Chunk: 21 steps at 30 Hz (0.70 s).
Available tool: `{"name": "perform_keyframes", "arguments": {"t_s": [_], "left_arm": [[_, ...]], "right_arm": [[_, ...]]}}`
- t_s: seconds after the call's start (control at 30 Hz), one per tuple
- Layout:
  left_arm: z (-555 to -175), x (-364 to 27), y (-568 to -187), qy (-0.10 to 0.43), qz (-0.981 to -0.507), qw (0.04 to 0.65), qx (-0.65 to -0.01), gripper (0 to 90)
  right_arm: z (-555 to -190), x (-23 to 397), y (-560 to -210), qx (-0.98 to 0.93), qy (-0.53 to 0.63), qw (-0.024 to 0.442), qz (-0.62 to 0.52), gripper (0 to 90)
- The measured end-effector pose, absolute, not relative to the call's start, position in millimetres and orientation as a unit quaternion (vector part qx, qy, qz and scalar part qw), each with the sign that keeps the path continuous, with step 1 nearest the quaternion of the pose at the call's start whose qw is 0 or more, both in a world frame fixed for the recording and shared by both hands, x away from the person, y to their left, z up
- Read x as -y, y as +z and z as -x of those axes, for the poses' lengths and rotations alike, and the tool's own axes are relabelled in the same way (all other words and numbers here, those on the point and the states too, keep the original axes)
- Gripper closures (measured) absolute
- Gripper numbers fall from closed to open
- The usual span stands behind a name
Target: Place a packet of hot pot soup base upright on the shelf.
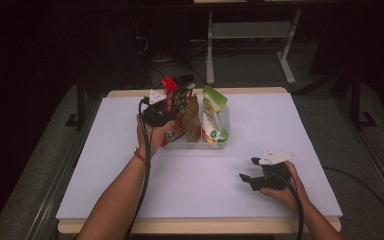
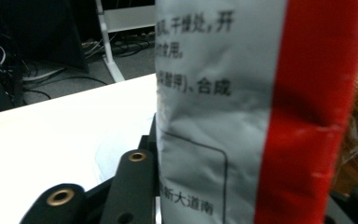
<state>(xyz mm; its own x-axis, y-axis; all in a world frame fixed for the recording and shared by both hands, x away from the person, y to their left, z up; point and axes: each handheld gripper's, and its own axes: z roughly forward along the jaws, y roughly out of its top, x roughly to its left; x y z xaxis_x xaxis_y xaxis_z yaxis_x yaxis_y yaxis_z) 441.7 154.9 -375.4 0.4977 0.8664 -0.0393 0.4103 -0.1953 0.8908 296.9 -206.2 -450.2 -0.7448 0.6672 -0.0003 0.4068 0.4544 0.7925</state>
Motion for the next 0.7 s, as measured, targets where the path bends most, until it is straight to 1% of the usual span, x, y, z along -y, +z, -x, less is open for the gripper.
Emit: {"name": "perform_keyframes", "arguments": {"t_s": [0.13, 0.23, 0.27, 0.43, 0.53, 0.63, 0.7], "left_arm": [[-441.1, -153.0, -374.4, 0.25, -0.739, 0.453, -0.432, 75.8], [-439.9, -153.4, -375.5, 0.253, -0.722, 0.472, -0.438, 78.1], [-438.6, -153.4, -376.5, 0.262, -0.715, 0.479, -0.437, 78.7], [-432.9, -157.9, -380.4, 0.296, -0.666, 0.533, -0.429, 78.9], [-430.0, -163.5, -386.7, 0.308, -0.635, 0.569, -0.422, 78.9], [-428.2, -168.7, -397.7, 0.302, -0.614, 0.592, -0.426, 78.3], [-427.1, -171.1, -403.6, 0.297, -0.611, 0.6, -0.423, 78.1]], "right_arm": [[-297.3, 206.4, -451.1, -0.839, 0.41, 0.155, -0.322, 25.3], [-297.6, 205.8, -451.9, -0.841, 0.408, 0.155, -0.321, 25.3], [-297.2, 205.2, -451.5, -0.841, 0.41, 0.153, -0.319, 25.3], [-296.8, 205.3, -452.0, -0.842, 0.409, 0.151, -0.318, 25.3], [-296.9, 205.5, -452.5, -0.842, 0.41, 0.15, -0.317, 25.3], [-296.4, 205.9, -452.5, -0.841, 0.413, 0.15, -0.315, 25.3], [-296.5, 206.0, -452.5, -0.841, 0.412, 0.15, -0.316, 25.3]]}}
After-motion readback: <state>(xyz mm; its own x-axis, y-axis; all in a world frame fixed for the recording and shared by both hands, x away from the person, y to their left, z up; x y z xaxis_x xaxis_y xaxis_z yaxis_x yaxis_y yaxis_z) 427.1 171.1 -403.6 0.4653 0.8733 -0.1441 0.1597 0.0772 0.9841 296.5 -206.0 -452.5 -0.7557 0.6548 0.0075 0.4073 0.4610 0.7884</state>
